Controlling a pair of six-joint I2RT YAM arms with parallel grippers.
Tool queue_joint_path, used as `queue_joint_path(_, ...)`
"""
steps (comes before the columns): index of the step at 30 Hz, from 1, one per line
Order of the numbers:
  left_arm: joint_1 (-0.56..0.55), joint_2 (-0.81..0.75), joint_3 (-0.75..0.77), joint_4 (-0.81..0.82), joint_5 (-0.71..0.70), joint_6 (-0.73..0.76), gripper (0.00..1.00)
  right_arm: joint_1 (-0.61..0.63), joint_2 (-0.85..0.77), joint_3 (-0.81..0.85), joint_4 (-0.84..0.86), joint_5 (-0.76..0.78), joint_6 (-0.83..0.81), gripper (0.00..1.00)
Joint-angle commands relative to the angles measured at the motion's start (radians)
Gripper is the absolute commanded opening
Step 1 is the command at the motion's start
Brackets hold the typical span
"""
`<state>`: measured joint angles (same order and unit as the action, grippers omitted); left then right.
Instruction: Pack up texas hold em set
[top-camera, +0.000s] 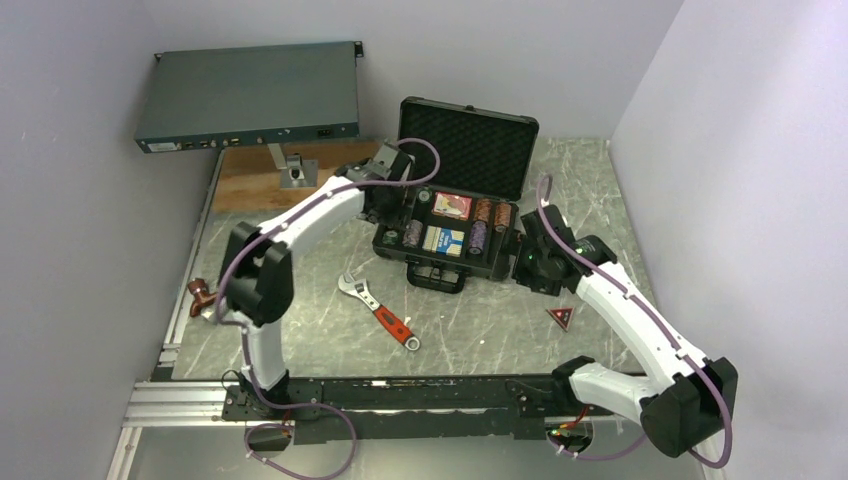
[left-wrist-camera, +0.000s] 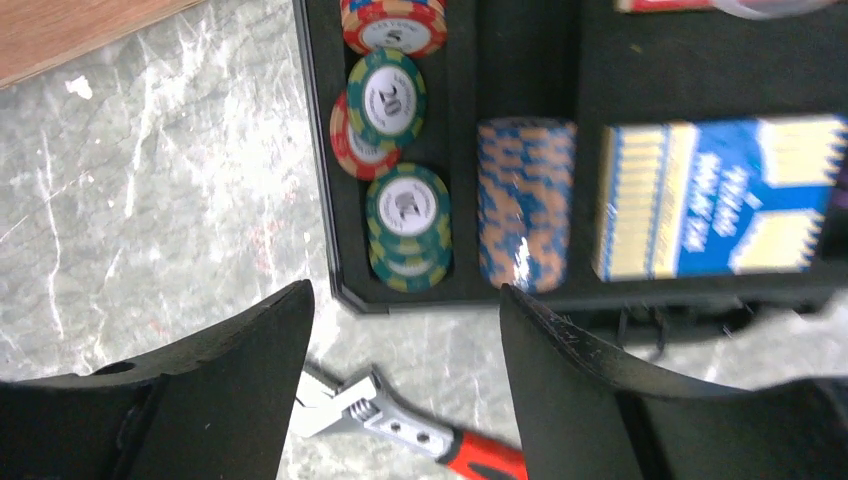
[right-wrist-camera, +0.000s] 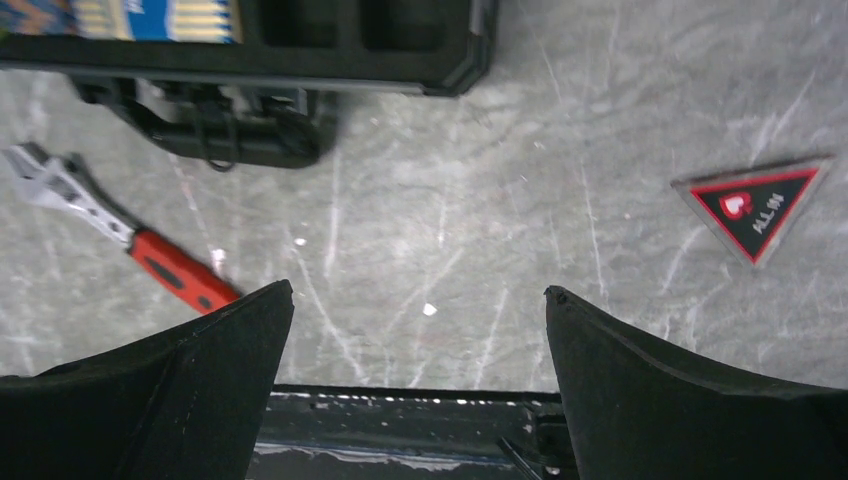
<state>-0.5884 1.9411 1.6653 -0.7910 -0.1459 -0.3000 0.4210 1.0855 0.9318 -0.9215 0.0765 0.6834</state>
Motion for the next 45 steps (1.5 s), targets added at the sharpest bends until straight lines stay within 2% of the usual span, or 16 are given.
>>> queue_joint_path(1,-0.003,-0.272,-0.095,0.053,0.096,0.022,0.73,-0.002,-0.044,0.079,0.049,-0.004,-0.019,1.0)
queue_joint_path(8,-0.01,-0.744,-0.376,0.156,0.094,0.014,0.76,-0.002,-0.09,-0.008,0.141,0.004,-0.064,1.0)
queue_joint_path(10,-0.01,-0.843,-0.425,0.139,0.075,0.01,0.93,-0.002,-0.097,-0.007,0.115,0.045,-0.079,1.0)
queue_joint_path(12,-0.01,-0.919,-0.459,0.091,0.061,0.022,0.99,-0.002,-0.108,0.003,0.069,0.113,-0.08,1.0)
queue_joint_path(17,-0.01,-1.071,-0.555,-0.021,0.027,0.018,1.0,-0.004,-0.157,-0.055,-0.015,0.26,-0.023,1.0)
queue_joint_path(21,-0.01,-1.187,-0.607,-0.072,0.043,0.021,1.0,-0.006,-0.209,-0.088,-0.068,0.309,0.137,1.0)
queue_joint_path(27,-0.01,-1.295,-0.66,-0.134,0.06,0.025,1.0,-0.014,-0.21,-0.104,-0.204,0.379,0.412,1.0)
queue_joint_path(31,-0.01,-1.363,-0.738,-0.11,0.07,-0.007,1.0,-0.042,-0.21,-0.153,-0.222,0.38,0.458,1.0)
queue_joint_path(35,-0.01,-1.412,-0.794,-0.033,0.11,0.002,1.0,-0.131,-0.212,-0.247,-0.148,0.313,0.402,1.0)
queue_joint_path(37,-0.01,-1.419,-0.82,-0.019,0.085,-0.016,1.0,-0.188,-0.211,-0.28,-0.098,0.256,0.351,1.0)
queue_joint_path(45,-0.009,-1.449,-0.944,0.075,0.056,-0.013,1.0,-0.323,-0.102,-0.249,0.056,0.145,0.23,1.0)
